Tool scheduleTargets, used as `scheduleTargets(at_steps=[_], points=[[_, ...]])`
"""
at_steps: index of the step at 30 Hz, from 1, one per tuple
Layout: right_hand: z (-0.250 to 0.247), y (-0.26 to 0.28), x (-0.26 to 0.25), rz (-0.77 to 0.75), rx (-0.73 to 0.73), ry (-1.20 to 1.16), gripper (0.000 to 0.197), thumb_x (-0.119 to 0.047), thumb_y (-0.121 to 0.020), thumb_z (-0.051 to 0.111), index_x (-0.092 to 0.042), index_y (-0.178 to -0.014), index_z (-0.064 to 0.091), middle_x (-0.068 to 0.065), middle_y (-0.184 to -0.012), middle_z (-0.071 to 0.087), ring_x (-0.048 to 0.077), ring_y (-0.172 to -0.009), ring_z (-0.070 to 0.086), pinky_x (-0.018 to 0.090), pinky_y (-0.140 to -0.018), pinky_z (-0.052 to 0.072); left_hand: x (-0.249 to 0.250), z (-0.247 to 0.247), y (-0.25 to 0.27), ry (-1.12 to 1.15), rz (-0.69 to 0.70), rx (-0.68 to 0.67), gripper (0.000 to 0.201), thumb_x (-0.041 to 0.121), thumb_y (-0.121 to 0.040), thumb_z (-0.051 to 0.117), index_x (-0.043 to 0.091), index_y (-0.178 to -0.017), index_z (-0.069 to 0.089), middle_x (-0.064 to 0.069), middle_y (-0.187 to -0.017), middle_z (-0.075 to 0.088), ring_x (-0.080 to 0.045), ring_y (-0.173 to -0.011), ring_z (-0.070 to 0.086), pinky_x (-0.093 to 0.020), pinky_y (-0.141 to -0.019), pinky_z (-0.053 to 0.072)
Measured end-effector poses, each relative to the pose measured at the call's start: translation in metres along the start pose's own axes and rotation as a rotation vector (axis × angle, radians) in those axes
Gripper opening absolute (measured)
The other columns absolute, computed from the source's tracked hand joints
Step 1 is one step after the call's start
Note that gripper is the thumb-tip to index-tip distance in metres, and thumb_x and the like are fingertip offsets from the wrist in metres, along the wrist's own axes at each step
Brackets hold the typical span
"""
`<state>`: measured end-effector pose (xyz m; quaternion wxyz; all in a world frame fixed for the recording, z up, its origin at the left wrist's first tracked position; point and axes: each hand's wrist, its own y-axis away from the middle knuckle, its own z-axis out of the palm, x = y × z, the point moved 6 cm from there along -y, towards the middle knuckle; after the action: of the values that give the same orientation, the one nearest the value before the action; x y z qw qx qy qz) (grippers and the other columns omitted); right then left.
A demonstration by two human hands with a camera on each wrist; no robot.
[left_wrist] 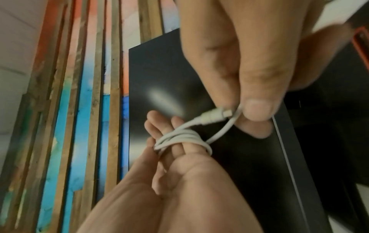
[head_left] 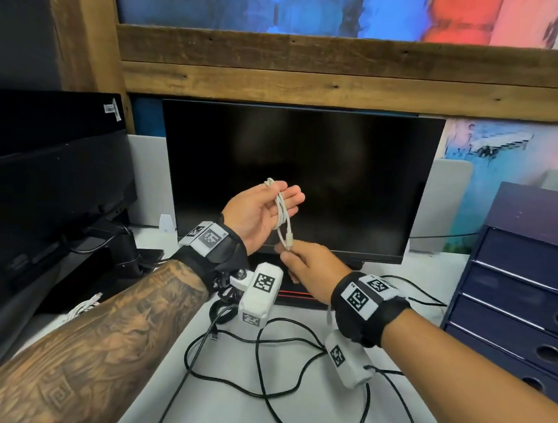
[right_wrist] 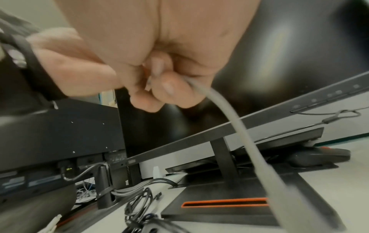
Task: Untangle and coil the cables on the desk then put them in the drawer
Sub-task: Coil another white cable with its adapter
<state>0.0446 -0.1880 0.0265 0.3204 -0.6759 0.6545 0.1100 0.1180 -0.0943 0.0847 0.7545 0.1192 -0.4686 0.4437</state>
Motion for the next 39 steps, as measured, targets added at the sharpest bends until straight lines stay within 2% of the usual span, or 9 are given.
scheduleTargets(at_steps=[3, 7, 13, 15, 18, 22, 29, 33, 39], points=[[0.002, 0.003, -0.01, -0.04, -0.057, 0.095, 0.026, -0.038, -0.104, 0.045, -0.024, -0.095, 0.065, -0.004, -0.071, 0.061, 0.013, -0.065, 0.056, 0.041, -0.072, 0.052, 0.002, -0.014, -0.005, -0.154, 0.057, 0.071, 0.028, 0.01, -0.105, 0.042, -0.007, -0.126, 0.051, -0.017, -0.109, 0.07, -0.026, -0.1, 0.072, -0.037, -0.095, 0.055], [-0.01, 0.008, -0.027, -0.095, -0.071, 0.241, 0.027, -0.04, -0.103, 0.048, -0.027, -0.081, 0.059, -0.006, -0.071, 0.057, 0.01, -0.066, 0.054, 0.036, -0.066, 0.048, 0.004, -0.02, -0.003, -0.455, 0.095, 0.057, 0.018, 0.01, -0.104, 0.045, 0.001, -0.109, 0.06, -0.019, -0.107, 0.071, -0.03, -0.099, 0.072, -0.039, -0.097, 0.054], [-0.044, 0.015, -0.049, -0.218, -0.056, 0.396, 0.016, -0.039, -0.1, 0.052, -0.039, -0.101, 0.068, -0.012, -0.076, 0.06, 0.006, -0.07, 0.057, 0.028, -0.063, 0.047, -0.008, -0.018, 0.005, -0.655, 0.008, -0.028, 0.021, 0.012, -0.103, 0.05, -0.002, -0.109, 0.064, -0.015, -0.095, 0.072, -0.018, -0.077, 0.072, -0.028, -0.065, 0.059], [-0.048, 0.015, -0.055, -0.25, -0.039, 0.461, 0.017, -0.038, -0.1, 0.052, -0.036, -0.094, 0.068, -0.01, -0.076, 0.061, 0.008, -0.07, 0.056, 0.033, -0.065, 0.05, -0.008, -0.017, 0.002, -0.607, 0.018, -0.022, 0.021, 0.014, -0.103, 0.049, 0.0, -0.109, 0.064, -0.012, -0.093, 0.073, -0.018, -0.077, 0.072, -0.03, -0.066, 0.058], [-0.046, 0.018, -0.055, -0.236, -0.067, 0.468, 0.02, -0.037, -0.1, 0.054, -0.029, -0.091, 0.07, -0.007, -0.079, 0.064, 0.009, -0.071, 0.058, 0.034, -0.067, 0.051, -0.007, -0.021, -0.009, -0.33, 0.033, 0.061, 0.024, 0.011, -0.105, 0.044, -0.003, -0.119, 0.057, -0.014, -0.102, 0.071, -0.024, -0.092, 0.073, -0.038, -0.091, 0.056], [-0.037, 0.024, -0.055, -0.225, -0.157, 0.519, 0.023, -0.036, -0.1, 0.053, -0.026, -0.1, 0.073, -0.008, -0.087, 0.069, 0.01, -0.078, 0.06, 0.03, -0.069, 0.05, -0.008, -0.019, -0.014, -0.074, 0.014, 0.106, 0.023, 0.008, -0.106, 0.04, -0.003, -0.124, 0.049, -0.017, -0.108, 0.069, -0.024, -0.096, 0.072, -0.034, -0.09, 0.056], [-0.05, 0.022, -0.06, -0.223, -0.147, 0.489, 0.022, -0.035, -0.1, 0.054, -0.029, -0.107, 0.075, -0.009, -0.086, 0.069, 0.007, -0.075, 0.058, 0.026, -0.067, 0.046, -0.014, -0.014, -0.012, -0.238, 0.014, 0.06, 0.023, 0.009, -0.105, 0.043, -0.003, -0.119, 0.056, -0.016, -0.109, 0.071, -0.025, -0.099, 0.072, -0.037, -0.096, 0.054], [-0.082, 0.015, -0.064, -0.277, 0.017, 0.547, 0.022, -0.04, -0.1, 0.054, -0.038, -0.11, 0.073, -0.015, -0.084, 0.059, 0.007, -0.079, 0.056, 0.029, -0.071, 0.045, -0.018, -0.002, 0.001, -0.511, -0.049, -0.098, 0.022, 0.01, -0.101, 0.051, -0.007, -0.107, 0.064, -0.015, -0.086, 0.067, -0.021, -0.074, 0.066, -0.028, -0.068, 0.055], [-0.107, 0.007, -0.047, -0.278, 0.207, 0.67, 0.027, -0.049, -0.1, 0.047, -0.044, -0.115, 0.069, -0.011, -0.083, 0.053, 0.01, -0.077, 0.052, 0.03, -0.066, 0.039, -0.032, 0.018, 0.013, -0.591, -0.235, -0.289, 0.05, 0.038, -0.108, 0.026, 0.003, -0.093, 0.059, -0.005, -0.06, 0.048, -0.017, -0.053, 0.044, -0.029, -0.06, 0.046]])
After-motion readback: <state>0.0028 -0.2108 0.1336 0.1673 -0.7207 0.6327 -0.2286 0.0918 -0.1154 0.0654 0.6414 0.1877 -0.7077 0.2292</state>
